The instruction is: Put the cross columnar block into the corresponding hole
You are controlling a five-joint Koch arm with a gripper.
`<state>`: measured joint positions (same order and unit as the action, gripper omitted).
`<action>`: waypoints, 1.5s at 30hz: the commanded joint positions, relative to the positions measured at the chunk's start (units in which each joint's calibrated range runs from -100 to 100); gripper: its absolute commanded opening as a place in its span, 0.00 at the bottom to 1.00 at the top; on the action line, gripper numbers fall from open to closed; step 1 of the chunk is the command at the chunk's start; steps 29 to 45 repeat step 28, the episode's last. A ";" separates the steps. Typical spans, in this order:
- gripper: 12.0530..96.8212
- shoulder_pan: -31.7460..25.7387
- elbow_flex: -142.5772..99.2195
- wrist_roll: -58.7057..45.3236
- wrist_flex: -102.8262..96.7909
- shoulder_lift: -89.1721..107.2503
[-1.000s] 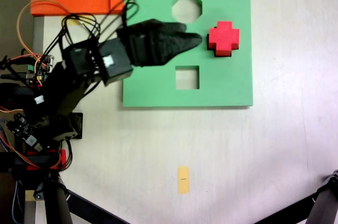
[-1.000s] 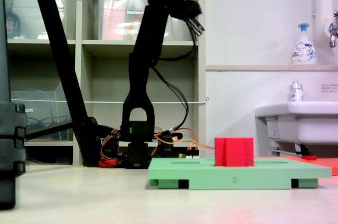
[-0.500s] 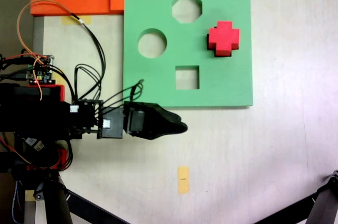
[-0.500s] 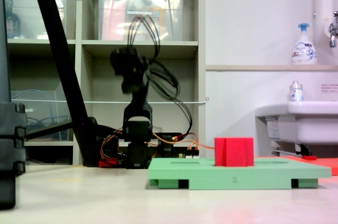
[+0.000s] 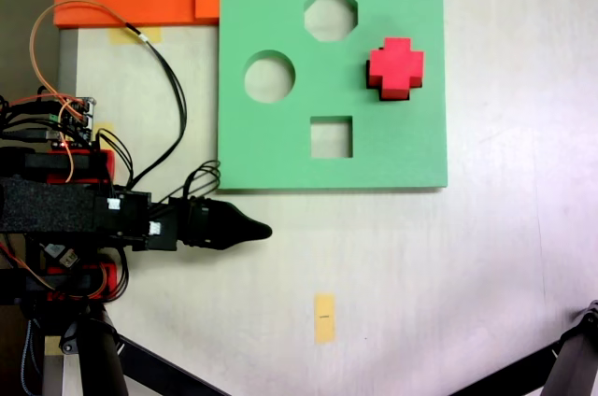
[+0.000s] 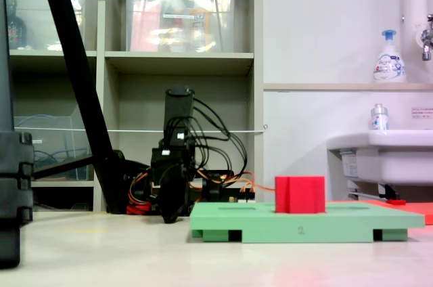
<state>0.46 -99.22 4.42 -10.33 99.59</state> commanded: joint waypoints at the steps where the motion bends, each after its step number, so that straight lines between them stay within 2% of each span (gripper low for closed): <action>1: 0.43 -0.29 -0.78 -0.59 0.46 0.41; 5: 0.42 -0.34 -0.78 -0.88 8.07 0.41; 45: 0.43 -0.34 -0.78 -0.78 7.87 0.41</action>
